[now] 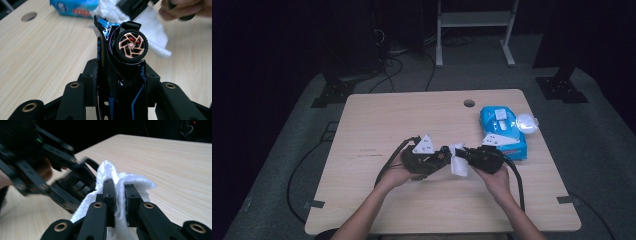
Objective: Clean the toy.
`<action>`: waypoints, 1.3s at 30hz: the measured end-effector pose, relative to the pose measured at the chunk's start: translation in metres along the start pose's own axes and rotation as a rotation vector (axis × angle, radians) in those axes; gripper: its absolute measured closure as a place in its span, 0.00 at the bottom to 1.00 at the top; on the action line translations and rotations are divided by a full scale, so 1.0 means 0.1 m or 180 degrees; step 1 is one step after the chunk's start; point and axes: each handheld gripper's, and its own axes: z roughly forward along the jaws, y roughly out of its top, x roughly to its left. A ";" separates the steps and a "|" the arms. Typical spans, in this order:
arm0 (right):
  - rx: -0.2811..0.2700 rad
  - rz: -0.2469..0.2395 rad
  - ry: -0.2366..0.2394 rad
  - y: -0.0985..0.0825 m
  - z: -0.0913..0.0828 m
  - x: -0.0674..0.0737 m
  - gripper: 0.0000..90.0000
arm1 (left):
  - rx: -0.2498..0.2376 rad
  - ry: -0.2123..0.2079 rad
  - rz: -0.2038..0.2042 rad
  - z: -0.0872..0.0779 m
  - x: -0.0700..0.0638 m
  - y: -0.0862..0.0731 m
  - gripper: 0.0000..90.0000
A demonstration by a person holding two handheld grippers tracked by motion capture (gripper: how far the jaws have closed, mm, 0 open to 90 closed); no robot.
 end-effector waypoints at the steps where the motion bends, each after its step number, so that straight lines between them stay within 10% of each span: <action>1: -0.0037 -0.0027 0.0035 0.02 0.01 0.03 0.90 | 0.0004 -0.0030 -0.0019 0.02 0.00 -0.02 0.64; 7: -0.0138 -0.0221 0.0135 0.14 0.01 0.20 0.90 | -0.0097 -0.0085 -0.0075 0.00 -0.01 -0.02 0.64; 15: 0.0086 0.0126 0.0016 -0.11 0.04 -0.07 0.90 | -0.0226 -0.0077 -0.0113 -0.13 0.04 0.00 0.64; 39: -0.0184 0.0386 0.0299 0.03 -0.04 -0.06 0.91 | -0.0365 -0.0174 -0.0149 -0.10 0.04 0.03 0.64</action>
